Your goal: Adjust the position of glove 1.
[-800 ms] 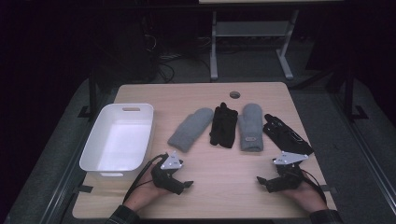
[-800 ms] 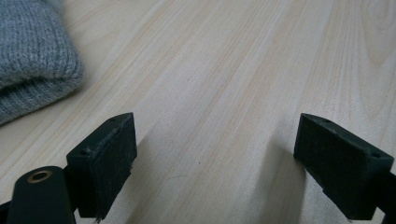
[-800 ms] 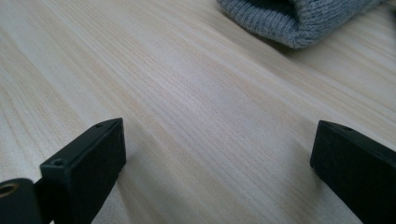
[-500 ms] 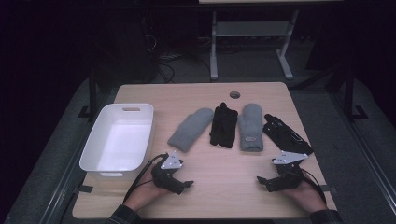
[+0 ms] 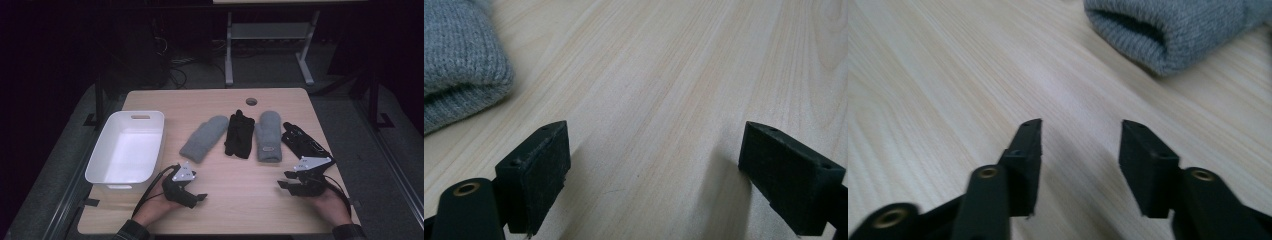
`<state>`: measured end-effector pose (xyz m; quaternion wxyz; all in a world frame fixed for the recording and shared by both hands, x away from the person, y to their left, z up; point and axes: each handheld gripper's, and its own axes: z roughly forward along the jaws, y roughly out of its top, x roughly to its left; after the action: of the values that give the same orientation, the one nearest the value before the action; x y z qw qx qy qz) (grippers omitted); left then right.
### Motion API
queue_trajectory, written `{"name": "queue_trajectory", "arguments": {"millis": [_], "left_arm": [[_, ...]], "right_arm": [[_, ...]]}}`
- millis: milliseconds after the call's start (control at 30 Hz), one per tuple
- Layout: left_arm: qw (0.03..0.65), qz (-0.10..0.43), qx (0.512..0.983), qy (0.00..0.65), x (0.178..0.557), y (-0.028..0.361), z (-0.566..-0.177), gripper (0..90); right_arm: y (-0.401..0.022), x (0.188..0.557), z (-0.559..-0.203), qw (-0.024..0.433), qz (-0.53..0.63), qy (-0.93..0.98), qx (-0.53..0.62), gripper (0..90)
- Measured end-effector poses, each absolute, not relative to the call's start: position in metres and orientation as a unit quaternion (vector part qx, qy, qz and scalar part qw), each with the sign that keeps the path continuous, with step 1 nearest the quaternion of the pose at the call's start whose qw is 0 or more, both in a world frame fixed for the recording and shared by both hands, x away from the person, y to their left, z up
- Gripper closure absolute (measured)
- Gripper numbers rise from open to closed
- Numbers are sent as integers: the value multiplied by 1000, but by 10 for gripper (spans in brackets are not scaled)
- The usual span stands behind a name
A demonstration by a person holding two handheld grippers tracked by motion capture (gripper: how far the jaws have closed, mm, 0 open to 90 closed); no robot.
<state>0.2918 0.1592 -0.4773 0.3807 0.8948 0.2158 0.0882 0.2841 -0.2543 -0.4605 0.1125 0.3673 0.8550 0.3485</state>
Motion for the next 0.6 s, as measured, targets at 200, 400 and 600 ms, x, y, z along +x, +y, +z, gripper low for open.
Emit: {"name": "queue_trajectory", "arguments": {"millis": [200, 400, 600], "left_arm": [[382, 89, 894, 215, 292, 159, -477, 122], [380, 90, 895, 213, 292, 159, -477, 123], [379, 89, 896, 213, 292, 159, -477, 122]], "right_arm": [[-255, 293, -450, 113, 357, 851, 369, 779], [-254, 302, -439, 109, 359, 848, 374, 900], [-252, 314, -430, 111, 371, 846, 365, 900]]}}
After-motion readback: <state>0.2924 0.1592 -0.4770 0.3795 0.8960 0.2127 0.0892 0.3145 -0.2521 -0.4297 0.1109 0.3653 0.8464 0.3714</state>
